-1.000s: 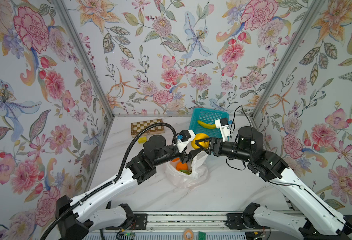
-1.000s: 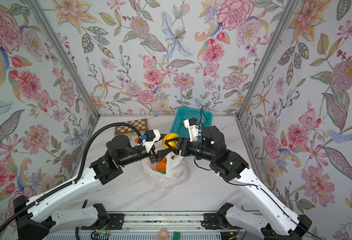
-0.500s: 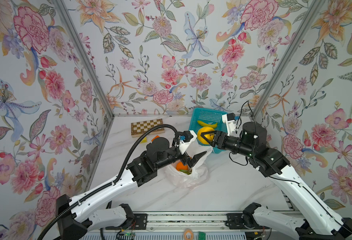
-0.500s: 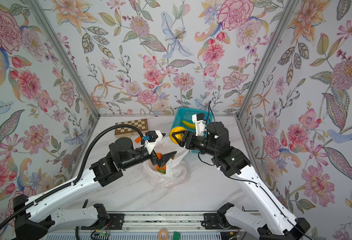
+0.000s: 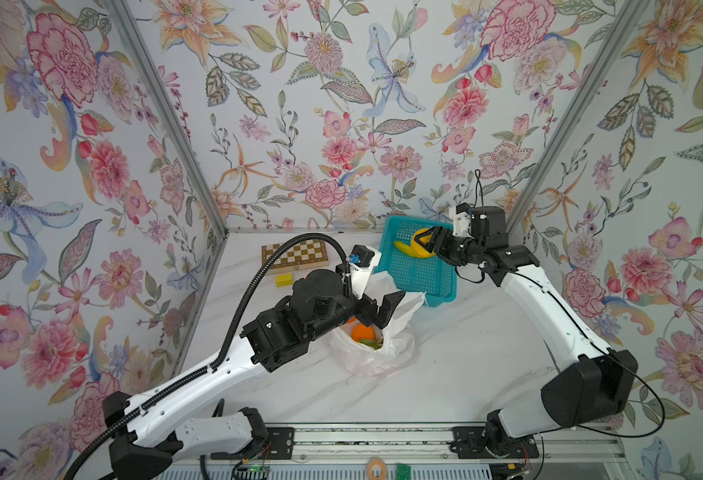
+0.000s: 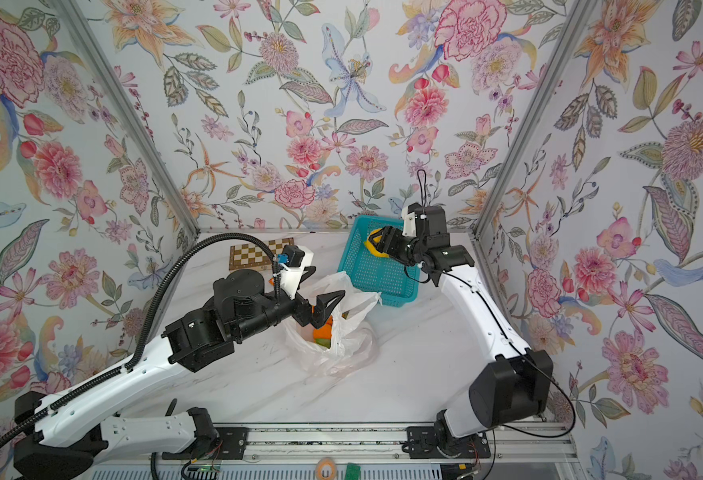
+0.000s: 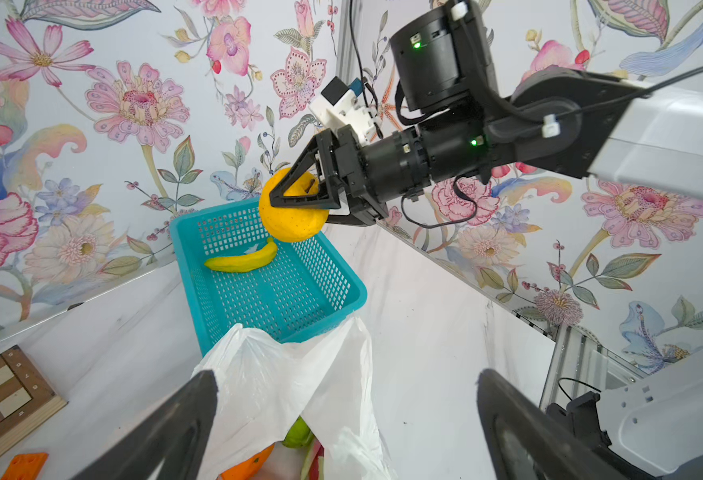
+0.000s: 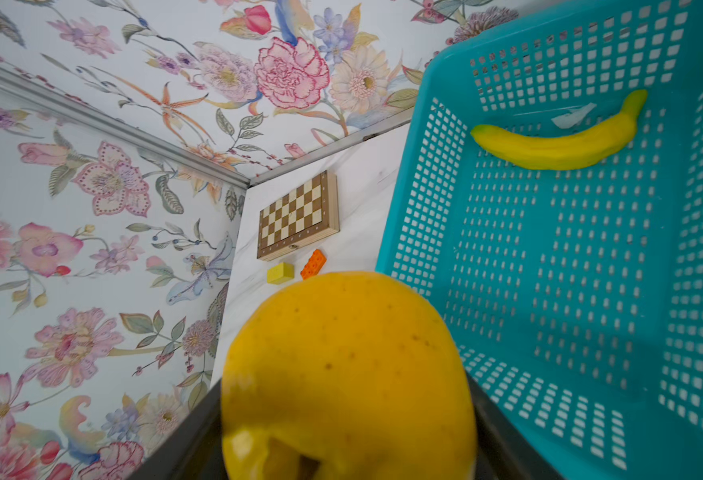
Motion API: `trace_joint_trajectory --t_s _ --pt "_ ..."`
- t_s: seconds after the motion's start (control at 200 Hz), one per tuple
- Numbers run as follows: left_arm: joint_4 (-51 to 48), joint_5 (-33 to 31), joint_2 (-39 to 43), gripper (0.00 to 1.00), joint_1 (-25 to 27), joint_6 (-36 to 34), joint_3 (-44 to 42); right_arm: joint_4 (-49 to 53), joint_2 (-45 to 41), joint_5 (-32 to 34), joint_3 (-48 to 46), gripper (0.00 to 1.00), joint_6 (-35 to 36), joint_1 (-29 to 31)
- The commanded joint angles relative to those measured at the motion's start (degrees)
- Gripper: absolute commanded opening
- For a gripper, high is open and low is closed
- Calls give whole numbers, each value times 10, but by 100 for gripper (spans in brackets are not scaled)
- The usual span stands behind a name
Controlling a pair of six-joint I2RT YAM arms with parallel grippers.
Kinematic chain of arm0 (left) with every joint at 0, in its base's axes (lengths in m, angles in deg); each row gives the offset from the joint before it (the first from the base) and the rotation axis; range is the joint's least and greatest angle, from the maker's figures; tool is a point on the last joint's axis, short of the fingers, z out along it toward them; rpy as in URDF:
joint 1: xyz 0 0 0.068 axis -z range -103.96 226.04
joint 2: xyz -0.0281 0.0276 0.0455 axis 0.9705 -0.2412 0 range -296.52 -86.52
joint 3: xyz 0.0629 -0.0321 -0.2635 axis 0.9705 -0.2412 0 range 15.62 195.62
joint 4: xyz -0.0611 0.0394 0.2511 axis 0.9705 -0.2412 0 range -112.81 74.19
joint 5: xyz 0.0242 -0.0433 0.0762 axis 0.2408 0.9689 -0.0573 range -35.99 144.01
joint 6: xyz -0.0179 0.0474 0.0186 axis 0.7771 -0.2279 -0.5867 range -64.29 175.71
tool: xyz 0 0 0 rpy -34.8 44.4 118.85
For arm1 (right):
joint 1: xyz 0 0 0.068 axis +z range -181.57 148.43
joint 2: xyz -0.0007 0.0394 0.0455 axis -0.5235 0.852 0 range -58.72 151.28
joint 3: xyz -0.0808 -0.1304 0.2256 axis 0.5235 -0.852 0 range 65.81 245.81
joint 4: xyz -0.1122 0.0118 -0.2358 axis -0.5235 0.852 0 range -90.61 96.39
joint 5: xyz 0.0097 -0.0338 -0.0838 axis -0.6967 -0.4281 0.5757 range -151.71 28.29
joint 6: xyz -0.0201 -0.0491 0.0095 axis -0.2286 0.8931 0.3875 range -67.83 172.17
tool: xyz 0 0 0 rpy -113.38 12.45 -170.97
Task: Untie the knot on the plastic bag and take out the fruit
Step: 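Carry the yellow apple into the teal basket with the right gripper and release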
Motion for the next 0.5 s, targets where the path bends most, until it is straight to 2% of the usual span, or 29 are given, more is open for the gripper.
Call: trace_joint_trajectory --t_s 0.0,0.175,0.495 --pt "-64 -31 -20 99 7 15 32 28 65 -5 49 51 31 -13" --pt "-89 -56 -42 99 5 12 56 43 211 -11 147 50 49 -22" --pt "-112 -96 -66 99 -14 21 77 102 465 -37 392 48 35 -27"
